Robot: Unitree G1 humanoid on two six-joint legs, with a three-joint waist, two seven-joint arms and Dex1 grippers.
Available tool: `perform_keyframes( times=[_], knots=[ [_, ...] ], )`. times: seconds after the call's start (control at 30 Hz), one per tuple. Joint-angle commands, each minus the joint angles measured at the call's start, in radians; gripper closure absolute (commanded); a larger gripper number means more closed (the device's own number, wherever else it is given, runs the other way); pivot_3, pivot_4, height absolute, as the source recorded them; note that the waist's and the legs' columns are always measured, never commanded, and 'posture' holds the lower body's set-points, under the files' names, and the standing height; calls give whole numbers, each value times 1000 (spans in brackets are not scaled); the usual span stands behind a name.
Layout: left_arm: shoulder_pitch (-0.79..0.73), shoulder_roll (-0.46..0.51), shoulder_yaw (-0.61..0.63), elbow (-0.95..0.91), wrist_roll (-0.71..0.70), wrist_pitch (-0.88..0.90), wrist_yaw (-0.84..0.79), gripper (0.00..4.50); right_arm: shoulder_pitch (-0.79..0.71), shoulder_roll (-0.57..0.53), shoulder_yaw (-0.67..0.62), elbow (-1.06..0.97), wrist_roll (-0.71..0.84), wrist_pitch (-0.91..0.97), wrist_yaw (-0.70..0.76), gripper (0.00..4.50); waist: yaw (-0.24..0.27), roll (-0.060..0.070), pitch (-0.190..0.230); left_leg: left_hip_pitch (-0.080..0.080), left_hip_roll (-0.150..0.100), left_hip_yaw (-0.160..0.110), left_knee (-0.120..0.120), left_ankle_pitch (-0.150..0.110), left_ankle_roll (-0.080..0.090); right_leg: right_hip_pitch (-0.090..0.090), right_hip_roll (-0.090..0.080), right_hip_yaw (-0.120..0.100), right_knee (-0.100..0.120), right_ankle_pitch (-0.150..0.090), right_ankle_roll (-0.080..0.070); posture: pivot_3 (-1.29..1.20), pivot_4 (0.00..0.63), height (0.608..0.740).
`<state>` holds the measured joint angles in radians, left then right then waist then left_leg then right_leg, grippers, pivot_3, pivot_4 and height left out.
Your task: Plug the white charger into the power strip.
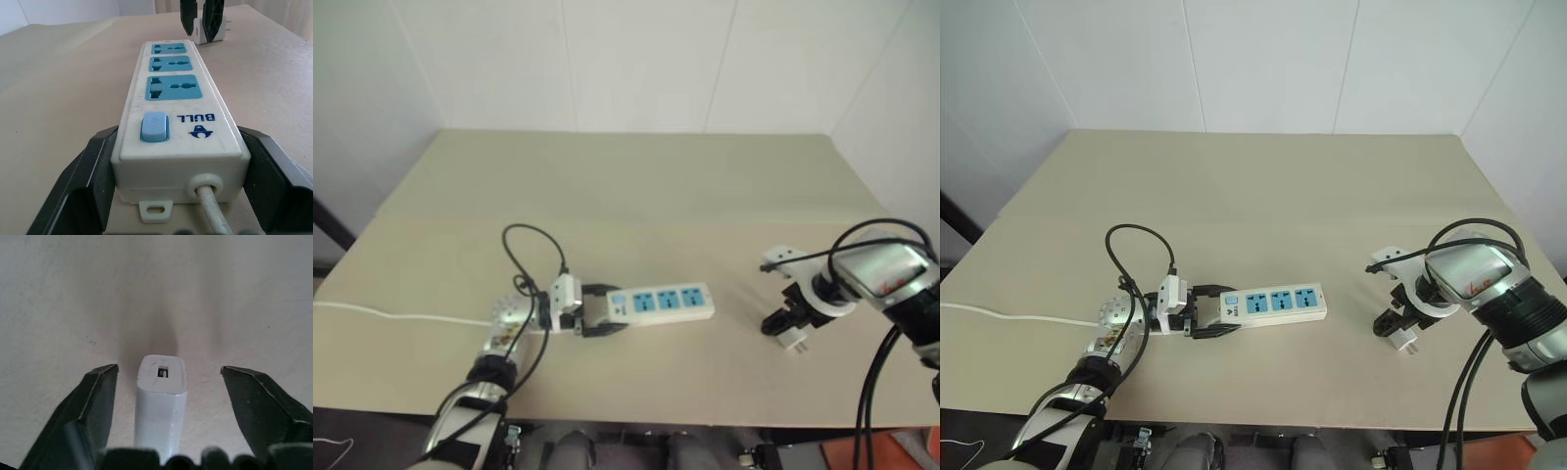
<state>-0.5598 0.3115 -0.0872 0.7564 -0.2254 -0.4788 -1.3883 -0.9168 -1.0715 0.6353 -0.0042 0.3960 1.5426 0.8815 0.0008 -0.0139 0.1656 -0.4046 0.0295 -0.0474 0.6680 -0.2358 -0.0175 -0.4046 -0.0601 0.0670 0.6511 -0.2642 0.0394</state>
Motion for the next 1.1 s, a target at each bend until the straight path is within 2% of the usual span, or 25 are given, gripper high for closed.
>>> perform_keyframes(
  times=[0.03, 0.17, 0.2, 0.47, 0.6, 0.7, 0.77, 0.83, 1.0, 1.1],
  knots=[
    [3, -13, -42, 10, 40, 1, -1, 1233, -3, 1, -27, -7, -4, 8, -10, 1798, 0, 0, 0, 0, 0, 0, 0, 0, 0, 0, 0, 0, 0, 0, 0, 0, 150, 740],
    [4, -13, -40, 1, 34, 8, -1, 1233, -4, -4, -19, -17, 2, 11, -7, 3176, 2, 0, 0, 0, 0, 0, 0, 0, 0, 0, 0, 0, 0, 0, 0, 0, 150, 740],
    [4, -12, -40, 2, 34, 9, -2, 1233, -5, -10, -12, -26, 4, 9, -2, 3368, 2, 0, 0, 0, 0, 0, 0, 0, 0, 0, 0, 0, 0, 0, 0, 0, 150, 740],
    [0, 0, -35, 9, 31, 4, -10, 1233, -63, -103, -3, -185, 9, -20, 49, 3368, 1, 1, 0, 0, 0, 0, 0, 0, 0, 0, 0, 0, 0, 0, 0, 0, 150, 740],
    [-7, 9, -31, 17, 27, 6, -18, 1233, -108, -107, -113, -269, 36, -141, 116, 3368, -4, 1, 0, 0, 0, 0, 0, 0, 0, 0, 0, 0, 0, 0, 0, 0, 150, 740],
    [-13, 14, -32, 23, 27, 9, -28, 1233, -65, 3, -315, -218, 76, -292, 96, 3368, -9, 0, -1, 0, 0, 0, 0, 0, 0, 0, 1, 0, -1, 0, 0, 0, 150, 740],
    [-18, 17, -36, 20, 29, 12, -31, 1233, 8, 101, -455, -170, 114, -461, 107, 3368, -7, -2, -2, 0, 0, 0, 0, 0, 0, 1, 0, -1, -1, 0, 1, 0, 150, 740],
    [-22, 19, -39, 18, 30, 16, -32, 1233, 77, 181, -541, -145, 137, -610, 138, 3368, -5, -3, -2, 0, 0, -1, 0, 0, 0, 2, 0, -2, -1, 0, 1, 0, 150, 740],
    [-42, 24, -44, 26, 31, 20, -38, 1233, 222, 412, -618, -62, 139, -903, 139, 3368, -9, -3, -2, 0, 0, -1, 1, 0, 0, 1, 0, -1, 0, 1, 1, 0, 150, 740],
    [-57, 22, -42, 41, 16, 28, -69, 1233, 283, 504, -630, -27, 122, -1053, 151, 3368, -10, -3, -2, 0, 0, -1, 1, 0, 0, 1, 0, -1, 2, 1, 1, 0, 150, 740]
  ],
)
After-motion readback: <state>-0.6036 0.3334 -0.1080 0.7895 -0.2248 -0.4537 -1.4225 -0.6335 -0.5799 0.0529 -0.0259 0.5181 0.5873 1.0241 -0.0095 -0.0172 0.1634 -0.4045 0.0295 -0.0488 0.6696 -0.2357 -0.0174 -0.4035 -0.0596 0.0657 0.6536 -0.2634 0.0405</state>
